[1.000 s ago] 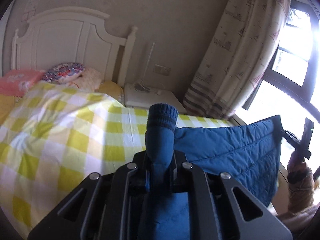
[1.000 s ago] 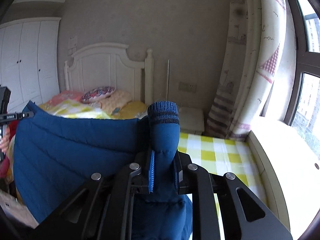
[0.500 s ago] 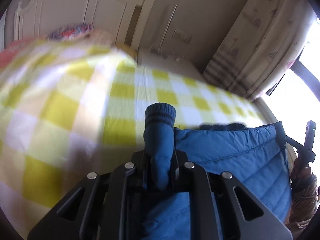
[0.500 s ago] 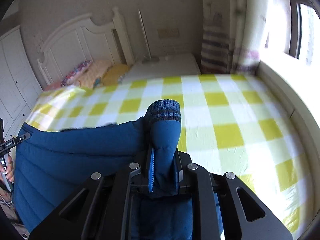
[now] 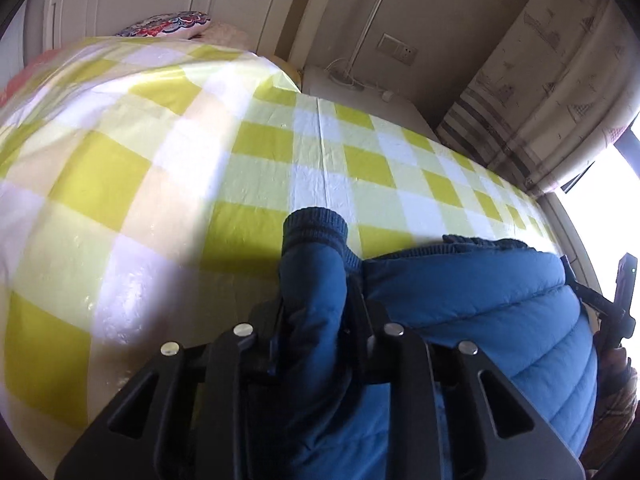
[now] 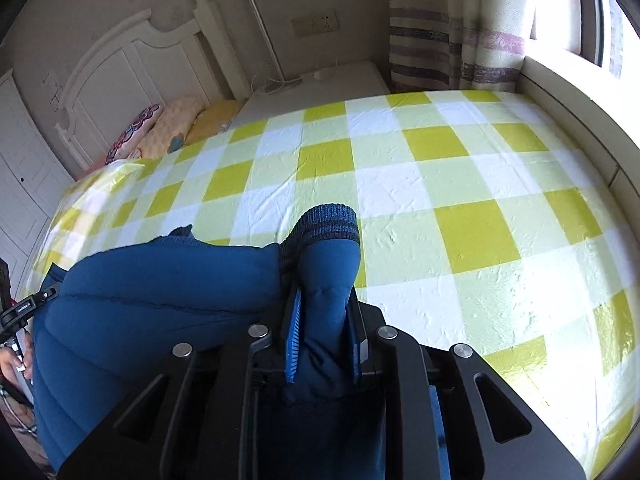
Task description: Fold large clothes
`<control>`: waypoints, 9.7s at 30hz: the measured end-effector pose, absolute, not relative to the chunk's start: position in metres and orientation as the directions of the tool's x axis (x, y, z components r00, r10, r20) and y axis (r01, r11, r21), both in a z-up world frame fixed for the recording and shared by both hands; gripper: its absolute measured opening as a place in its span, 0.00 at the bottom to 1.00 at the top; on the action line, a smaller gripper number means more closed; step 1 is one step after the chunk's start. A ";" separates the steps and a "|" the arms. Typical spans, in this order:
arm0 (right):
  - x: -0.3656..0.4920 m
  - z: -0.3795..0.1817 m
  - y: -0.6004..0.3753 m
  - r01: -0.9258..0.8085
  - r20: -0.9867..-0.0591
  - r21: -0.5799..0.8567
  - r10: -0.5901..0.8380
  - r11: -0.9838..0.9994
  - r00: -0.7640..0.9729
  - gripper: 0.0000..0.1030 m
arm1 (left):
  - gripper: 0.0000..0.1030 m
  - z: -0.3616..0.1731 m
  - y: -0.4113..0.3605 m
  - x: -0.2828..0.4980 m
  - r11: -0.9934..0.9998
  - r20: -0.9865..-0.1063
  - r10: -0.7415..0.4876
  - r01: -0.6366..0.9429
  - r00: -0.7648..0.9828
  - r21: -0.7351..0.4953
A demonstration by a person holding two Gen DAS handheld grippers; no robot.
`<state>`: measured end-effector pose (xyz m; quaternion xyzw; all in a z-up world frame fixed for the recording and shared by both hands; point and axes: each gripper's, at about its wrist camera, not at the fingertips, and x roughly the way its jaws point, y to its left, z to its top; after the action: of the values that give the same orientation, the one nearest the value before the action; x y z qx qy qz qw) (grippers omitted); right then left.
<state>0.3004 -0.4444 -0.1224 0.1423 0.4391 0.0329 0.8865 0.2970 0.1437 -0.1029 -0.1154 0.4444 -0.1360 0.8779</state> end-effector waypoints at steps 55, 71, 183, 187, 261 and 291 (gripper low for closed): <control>0.003 -0.096 -0.471 -0.224 -0.681 0.205 0.303 0.953 0.666 0.64 | 0.88 -0.094 0.169 0.042 0.909 -0.677 -0.387 0.384 0.626 -0.164; 0.078 -0.039 -0.277 -0.393 -0.615 -0.085 0.262 0.916 0.744 0.95 | 0.98 -0.042 0.012 0.077 0.883 -0.559 -0.264 0.430 0.786 0.187; 0.328 -0.113 -0.284 -0.272 -0.847 0.049 0.184 0.961 0.499 0.96 | 0.98 -0.106 0.035 0.307 0.984 -0.833 -0.149 0.163 0.532 -0.071; 0.313 -0.072 -0.311 -0.234 -0.811 0.005 0.141 0.972 0.568 0.95 | 0.98 -0.073 0.041 0.301 0.985 -0.836 -0.079 0.174 0.544 0.019; 0.307 -0.071 -0.359 0.016 -0.762 0.118 0.080 0.993 0.642 0.95 | 0.98 -0.102 0.007 0.277 0.978 -0.801 -0.094 0.205 0.592 0.037; 0.273 -0.058 -0.319 -0.117 -0.817 0.091 0.142 0.989 0.559 0.95 | 0.98 -0.074 0.039 0.232 0.980 -0.811 -0.085 0.198 0.579 0.038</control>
<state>0.2726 -0.3192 -0.0581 0.0132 0.4640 0.0734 0.8827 0.2315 0.0388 -0.0741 0.0623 0.4520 -0.0798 0.8863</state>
